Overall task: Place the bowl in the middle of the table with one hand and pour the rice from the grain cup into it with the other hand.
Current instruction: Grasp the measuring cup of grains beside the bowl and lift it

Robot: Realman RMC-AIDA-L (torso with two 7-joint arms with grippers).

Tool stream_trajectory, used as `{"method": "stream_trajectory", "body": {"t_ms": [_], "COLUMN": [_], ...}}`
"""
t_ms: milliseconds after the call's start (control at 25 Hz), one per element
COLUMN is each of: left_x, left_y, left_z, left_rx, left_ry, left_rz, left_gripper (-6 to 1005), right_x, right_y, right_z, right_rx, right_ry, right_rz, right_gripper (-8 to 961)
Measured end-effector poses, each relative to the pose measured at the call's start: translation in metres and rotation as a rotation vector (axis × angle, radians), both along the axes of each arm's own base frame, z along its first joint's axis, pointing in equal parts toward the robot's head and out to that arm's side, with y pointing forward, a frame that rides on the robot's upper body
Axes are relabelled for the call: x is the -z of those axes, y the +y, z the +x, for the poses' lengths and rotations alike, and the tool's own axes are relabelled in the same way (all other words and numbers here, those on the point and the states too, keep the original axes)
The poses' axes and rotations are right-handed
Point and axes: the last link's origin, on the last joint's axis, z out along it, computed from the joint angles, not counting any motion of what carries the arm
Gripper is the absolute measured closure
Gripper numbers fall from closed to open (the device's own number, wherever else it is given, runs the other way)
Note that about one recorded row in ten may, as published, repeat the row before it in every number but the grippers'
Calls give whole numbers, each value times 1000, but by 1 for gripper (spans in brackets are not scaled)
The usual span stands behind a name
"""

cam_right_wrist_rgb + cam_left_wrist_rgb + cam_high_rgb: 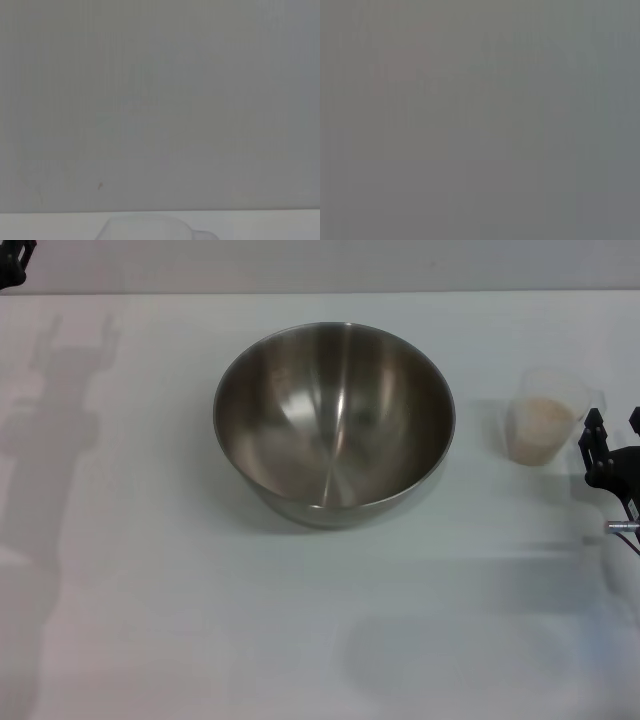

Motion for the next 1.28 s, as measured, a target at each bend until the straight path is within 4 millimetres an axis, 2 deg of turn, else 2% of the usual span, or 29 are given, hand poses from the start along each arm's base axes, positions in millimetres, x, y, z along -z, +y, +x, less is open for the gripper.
{"method": "stream_trajectory", "body": {"t_ms": [1280], "left_x": [-1], "left_y": [6], "left_z": [8], "left_rx": [20], "left_ry": [-1], "left_rz": [3], "left_gripper": [301], "right_x": [-4], "right_y": [12], "right_z": [1], "right_rx": [4], "right_ry": [-16], "right_rz": [-2], "right_gripper": [453]}}
